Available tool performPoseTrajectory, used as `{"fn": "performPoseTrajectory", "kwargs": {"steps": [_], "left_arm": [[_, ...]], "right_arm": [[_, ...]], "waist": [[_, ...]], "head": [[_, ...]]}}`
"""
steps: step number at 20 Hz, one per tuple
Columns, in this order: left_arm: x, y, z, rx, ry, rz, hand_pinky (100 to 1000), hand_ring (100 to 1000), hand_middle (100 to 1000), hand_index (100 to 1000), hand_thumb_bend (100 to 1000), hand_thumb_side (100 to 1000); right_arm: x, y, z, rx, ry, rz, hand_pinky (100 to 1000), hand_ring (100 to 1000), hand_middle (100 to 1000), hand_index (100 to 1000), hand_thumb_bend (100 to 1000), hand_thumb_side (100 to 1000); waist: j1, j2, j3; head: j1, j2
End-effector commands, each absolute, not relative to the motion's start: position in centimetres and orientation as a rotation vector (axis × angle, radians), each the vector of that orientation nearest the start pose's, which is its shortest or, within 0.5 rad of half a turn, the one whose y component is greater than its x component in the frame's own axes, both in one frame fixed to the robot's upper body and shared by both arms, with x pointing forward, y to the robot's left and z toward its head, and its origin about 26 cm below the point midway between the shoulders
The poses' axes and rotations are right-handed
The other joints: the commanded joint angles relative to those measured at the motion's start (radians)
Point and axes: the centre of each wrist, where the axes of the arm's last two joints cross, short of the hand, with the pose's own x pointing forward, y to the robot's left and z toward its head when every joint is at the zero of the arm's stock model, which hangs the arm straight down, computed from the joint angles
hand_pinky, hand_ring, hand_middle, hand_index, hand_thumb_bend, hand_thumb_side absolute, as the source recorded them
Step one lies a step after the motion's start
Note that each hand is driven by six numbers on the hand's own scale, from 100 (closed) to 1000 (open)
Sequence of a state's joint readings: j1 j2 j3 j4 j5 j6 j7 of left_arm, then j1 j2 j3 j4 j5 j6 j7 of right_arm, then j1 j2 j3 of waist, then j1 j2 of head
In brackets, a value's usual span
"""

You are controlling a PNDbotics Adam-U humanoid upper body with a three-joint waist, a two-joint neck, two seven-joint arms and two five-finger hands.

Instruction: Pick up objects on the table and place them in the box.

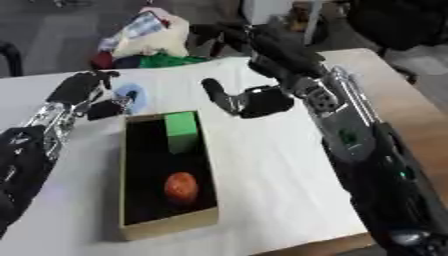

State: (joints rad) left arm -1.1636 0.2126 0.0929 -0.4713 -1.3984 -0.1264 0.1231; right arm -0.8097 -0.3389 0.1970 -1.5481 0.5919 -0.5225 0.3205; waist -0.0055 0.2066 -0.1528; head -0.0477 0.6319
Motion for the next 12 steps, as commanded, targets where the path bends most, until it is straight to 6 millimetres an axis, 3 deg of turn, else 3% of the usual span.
{"fn": "performPoseTrajectory", "kwargs": {"steps": [1, 6, 12], "left_arm": [[52.08, 22.19, 17.95, 1.28, -1.527, -1.263, 671, 589, 648, 937, 324, 1000], [52.07, 22.27, 17.89, 1.292, -1.538, -1.244, 673, 590, 649, 940, 369, 1000], [52.03, 22.09, 17.57, 1.274, -1.535, -1.287, 678, 595, 655, 947, 493, 1000]], "right_arm": [[39.58, -18.75, 27.06, 0.608, 2.707, -1.793, 808, 690, 793, 1000, 100, 655], [39.63, -18.91, 27.09, 0.609, 2.71, -1.791, 808, 687, 791, 1000, 100, 667], [39.71, -19.08, 27.07, 0.611, 2.716, -1.787, 808, 686, 791, 1000, 100, 673]], "waist": [[0.001, -0.014, -0.002], [0.003, -0.002, 0.0], [0.003, 0.006, 0.0]], "head": [[-0.003, -0.007], [-0.006, -0.007], [-0.007, -0.004]]}}
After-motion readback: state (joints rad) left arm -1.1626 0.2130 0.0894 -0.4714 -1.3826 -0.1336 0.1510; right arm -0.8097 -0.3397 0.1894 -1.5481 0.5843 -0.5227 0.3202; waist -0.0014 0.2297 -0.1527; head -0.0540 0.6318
